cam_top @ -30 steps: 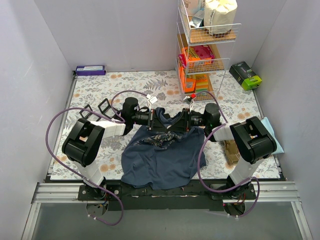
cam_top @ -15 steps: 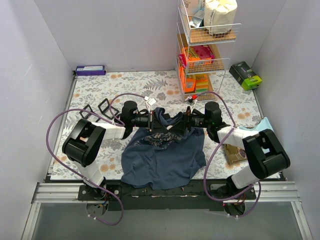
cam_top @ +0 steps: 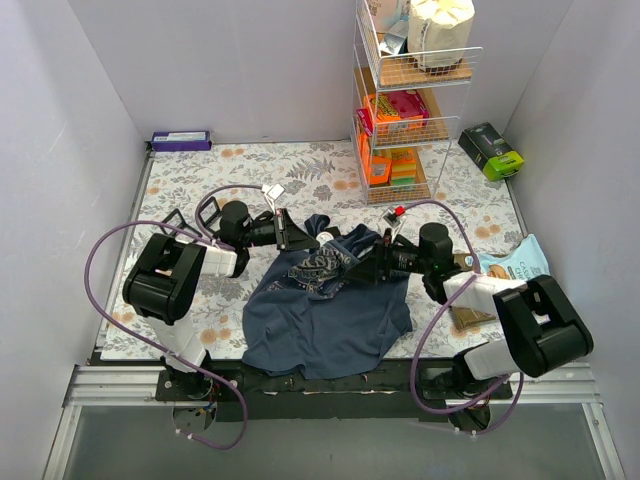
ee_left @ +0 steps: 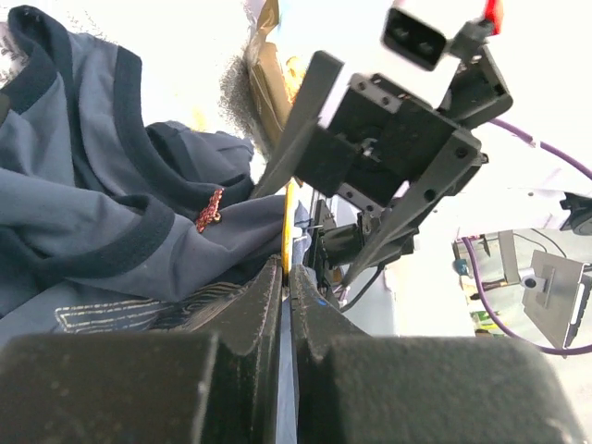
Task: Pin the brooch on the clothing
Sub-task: Pin the brooch to the clothes.
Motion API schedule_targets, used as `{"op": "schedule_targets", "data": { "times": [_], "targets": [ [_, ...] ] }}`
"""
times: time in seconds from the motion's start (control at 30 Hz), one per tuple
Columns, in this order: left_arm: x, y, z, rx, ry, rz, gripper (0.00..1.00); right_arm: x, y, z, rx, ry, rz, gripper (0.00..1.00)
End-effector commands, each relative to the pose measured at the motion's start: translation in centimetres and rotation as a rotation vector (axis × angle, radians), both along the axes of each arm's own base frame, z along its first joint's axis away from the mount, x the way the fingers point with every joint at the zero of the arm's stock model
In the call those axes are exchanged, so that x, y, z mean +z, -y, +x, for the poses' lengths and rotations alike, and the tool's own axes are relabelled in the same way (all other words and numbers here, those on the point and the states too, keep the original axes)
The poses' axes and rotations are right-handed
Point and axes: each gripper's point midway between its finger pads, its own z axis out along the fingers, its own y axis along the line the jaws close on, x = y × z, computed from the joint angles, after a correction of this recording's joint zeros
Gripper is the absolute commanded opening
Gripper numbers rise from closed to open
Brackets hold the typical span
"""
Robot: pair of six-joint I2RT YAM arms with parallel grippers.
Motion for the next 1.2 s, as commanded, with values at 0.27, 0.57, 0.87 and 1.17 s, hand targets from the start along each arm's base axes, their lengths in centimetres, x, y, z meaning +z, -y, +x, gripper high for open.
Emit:
{"op": "schedule_targets", "data": {
  "times": [0.27,0.57,0.87,1.17],
  "targets": [
    [1.4,1.3,-0.9,-0.037,0.082,0.028,0.0,6.7,2.7,1.3,-0.097,0.228,0.171,0.91],
    [2.2,3.4,-3.5,-0.12,0.128,0.012,0.0,6.0,2.6,-0.8,0.002,0.232,0.242,0.86],
    [2.2,3.7,-4.2,-0.141,0.124,-0.002,0.0,6.1,2.4,-1.8,0.038,0.197,0.329,0.78],
    [1.0,4.5,-4.6,-0.162,0.099,0.03,0.0,6.3,1.9,-0.6,0.035,0.213,0.305,0.72]
  ]
}}
